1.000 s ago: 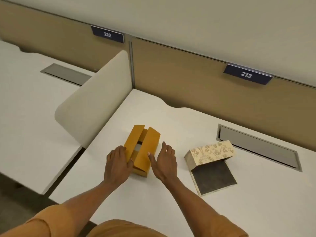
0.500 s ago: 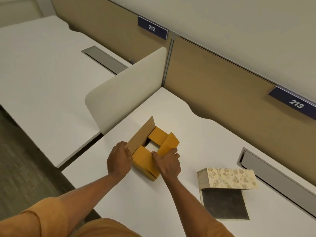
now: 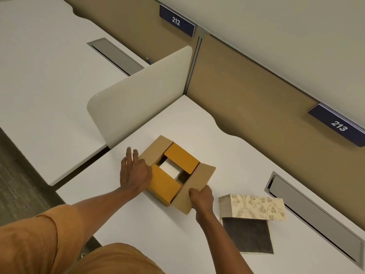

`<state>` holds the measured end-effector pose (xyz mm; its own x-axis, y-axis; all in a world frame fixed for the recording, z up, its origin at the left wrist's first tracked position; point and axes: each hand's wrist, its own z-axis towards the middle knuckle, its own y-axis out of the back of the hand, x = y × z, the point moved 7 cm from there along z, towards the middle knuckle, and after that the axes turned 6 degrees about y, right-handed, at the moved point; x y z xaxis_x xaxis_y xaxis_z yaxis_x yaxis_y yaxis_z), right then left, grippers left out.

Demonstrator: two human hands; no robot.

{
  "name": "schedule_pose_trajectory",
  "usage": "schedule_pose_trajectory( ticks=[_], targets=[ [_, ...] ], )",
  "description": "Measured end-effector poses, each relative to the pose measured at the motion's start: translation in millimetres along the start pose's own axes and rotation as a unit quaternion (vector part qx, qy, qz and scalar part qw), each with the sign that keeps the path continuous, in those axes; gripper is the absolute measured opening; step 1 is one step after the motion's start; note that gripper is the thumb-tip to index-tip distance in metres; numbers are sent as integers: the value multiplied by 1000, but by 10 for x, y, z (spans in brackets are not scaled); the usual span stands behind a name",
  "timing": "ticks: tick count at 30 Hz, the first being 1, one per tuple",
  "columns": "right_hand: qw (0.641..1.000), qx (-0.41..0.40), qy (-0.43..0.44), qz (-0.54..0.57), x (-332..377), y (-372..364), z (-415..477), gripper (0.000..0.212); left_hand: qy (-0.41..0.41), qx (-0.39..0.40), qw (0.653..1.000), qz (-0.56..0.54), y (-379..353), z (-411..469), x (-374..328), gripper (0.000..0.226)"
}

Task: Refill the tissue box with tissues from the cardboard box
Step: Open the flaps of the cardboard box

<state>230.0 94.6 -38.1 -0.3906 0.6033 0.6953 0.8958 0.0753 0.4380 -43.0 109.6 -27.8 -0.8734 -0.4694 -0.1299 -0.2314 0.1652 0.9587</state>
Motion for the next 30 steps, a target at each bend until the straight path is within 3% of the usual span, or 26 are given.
schedule_pose_trajectory(
  ticks=[3,6,9,11,14,18,23,28,30],
  targets=[
    [999,-6,-32,-6,-190,72,28,47,64,46,997,-19,-51,47,-100,86],
    [998,-13,-30,-53,-256,107,56,63,93,64,994,5,-82,102,-162,101],
    [988,-46,23,-148,-153,165,88,88,106,86,991,5,-98,145,-204,97],
    [970,-55,76,-223,-32,150,67,93,111,108,988,-3,-91,168,-234,92],
    [929,-50,143,-338,115,67,6,92,115,137,984,-11,-78,197,-239,81],
    [857,-16,252,-449,272,-101,-46,77,103,175,978,-45,-35,203,-219,45],
    [824,35,305,-477,327,-232,-12,67,64,220,971,-66,72,218,-115,30],
    [806,54,315,-499,408,-241,28,55,-38,254,966,-21,-125,138,84,110],
    [805,48,315,-501,476,-229,28,55,-68,263,962,-3,-208,99,141,129]
  ],
)
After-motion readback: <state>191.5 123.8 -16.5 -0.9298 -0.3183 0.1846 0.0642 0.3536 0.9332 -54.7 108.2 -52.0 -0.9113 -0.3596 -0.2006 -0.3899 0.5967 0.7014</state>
